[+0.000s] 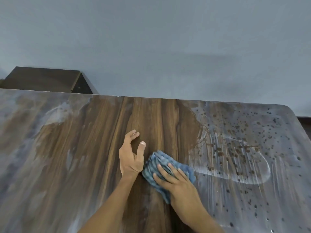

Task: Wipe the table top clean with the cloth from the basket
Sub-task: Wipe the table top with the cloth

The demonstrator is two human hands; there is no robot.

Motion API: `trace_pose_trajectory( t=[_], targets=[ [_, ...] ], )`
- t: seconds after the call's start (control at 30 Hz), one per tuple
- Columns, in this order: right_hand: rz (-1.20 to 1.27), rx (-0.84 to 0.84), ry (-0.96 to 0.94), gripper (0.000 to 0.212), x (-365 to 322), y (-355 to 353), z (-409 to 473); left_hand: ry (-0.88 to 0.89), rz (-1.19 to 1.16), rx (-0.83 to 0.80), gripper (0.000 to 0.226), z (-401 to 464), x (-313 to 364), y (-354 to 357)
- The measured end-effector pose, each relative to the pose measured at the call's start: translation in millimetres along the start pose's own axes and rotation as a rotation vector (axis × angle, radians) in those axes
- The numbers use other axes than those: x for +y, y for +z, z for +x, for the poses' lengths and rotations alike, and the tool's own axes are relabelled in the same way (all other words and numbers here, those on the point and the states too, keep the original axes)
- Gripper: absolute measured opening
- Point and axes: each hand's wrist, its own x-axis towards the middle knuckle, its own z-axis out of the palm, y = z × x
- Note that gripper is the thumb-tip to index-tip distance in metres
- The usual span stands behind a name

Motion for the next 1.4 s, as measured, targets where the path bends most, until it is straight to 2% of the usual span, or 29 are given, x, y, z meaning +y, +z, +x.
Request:
trace_pose_trajectory(
  t=[0.1,0.2,0.3,0.4,0.53,0.6,0.7,0.83,0.93,1.03,1.13,1.23,1.3,1.4],
  targets=[
    [-0.009,-0.013,0.129,0.075,25,-14,-24,-0.015,0.010,-0.045,0.062,-3,2,-2],
    [0.051,0.113,0.323,0.063,63,-39,7,-0.016,0.032,-0.100,0.066,-6,3,-5],
    [0.012,0.183,0.478,0.060,55,-51,50,-0.020,0.030,-0.138,0.067,-10,6,-9],
    [0.035,0.216,0.374,0.062,8,-21,55,-0.078,-0.038,-0.129,0.067,-11,9,-13],
    [0.054,-0.020,0.087,0.054,-42,27,1,-0.102,-0.069,-0.145,0.066,-20,11,-21],
    [-0.016,-0.026,-0.001,0.057,-41,31,-30,-0.101,-0.065,-0.161,0.065,-30,11,-25],
    [-0.057,-0.033,0.105,0.071,-16,13,-53,-0.138,-0.068,-0.189,0.061,-45,10,-32],
    [-0.044,0.039,0.325,0.068,25,-17,-17,-0.120,-0.027,-0.233,0.055,-68,8,-43],
    [-0.028,0.110,0.397,0.062,5,-22,22,-0.115,-0.029,-0.251,0.055,-82,9,-50],
    [0.025,0.134,0.276,0.058,-37,7,21,-0.135,-0.054,-0.238,0.055,-91,12,-53],
    [0.034,0.037,0.120,0.051,-65,38,-22,-0.142,-0.063,-0.226,0.055,-100,11,-58],
    [0.022,-0.071,0.039,0.058,-60,50,-75,-0.108,0.051,-0.264,0.043,-114,7,-61],
    [-0.004,-0.075,0.047,0.064,-43,43,-95,-0.045,0.201,-0.301,0.036,-122,3,-62],
    [-0.092,-0.024,0.170,0.067,-13,18,-87,0.046,0.392,-0.367,0.040,-131,-1,-65]
  ],
)
